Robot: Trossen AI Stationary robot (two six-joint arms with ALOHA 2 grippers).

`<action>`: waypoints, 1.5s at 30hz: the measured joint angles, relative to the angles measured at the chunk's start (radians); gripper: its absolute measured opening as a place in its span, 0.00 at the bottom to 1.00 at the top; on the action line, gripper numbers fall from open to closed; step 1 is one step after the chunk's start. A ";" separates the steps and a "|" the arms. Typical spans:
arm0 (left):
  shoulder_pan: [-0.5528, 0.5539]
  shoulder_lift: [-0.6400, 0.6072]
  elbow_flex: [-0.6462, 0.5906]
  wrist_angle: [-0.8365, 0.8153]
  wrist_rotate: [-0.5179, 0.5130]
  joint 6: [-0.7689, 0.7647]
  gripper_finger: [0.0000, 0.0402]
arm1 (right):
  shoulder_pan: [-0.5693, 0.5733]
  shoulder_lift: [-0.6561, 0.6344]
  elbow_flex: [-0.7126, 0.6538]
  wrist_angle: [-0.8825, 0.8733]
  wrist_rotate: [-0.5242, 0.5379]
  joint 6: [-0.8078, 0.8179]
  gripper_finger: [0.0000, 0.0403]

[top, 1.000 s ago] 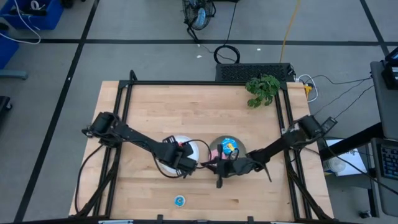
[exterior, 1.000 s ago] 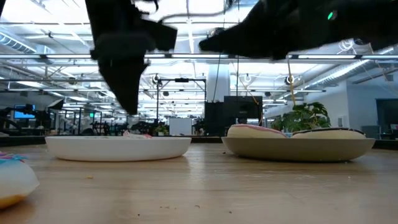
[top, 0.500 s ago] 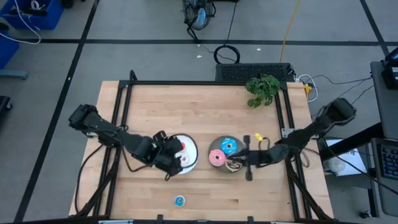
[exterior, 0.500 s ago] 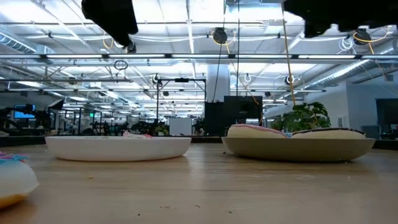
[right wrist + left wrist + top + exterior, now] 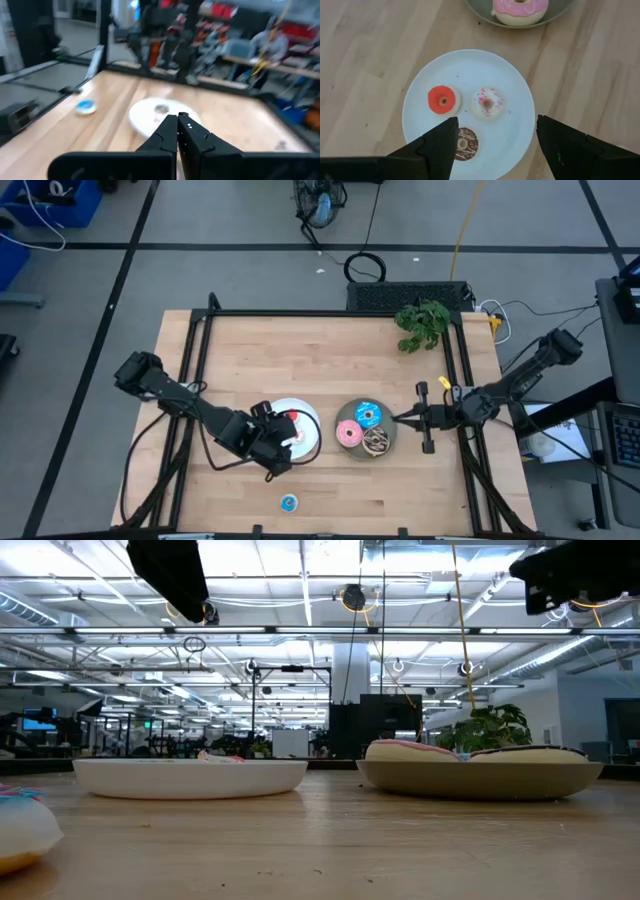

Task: Pick & Place donuts
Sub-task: Put the small blue donut on the white plate

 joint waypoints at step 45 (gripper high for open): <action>-0.135 0.185 -0.001 0.268 0.281 0.038 0.67 | -0.002 -0.164 -0.084 -0.037 -0.111 -0.054 0.00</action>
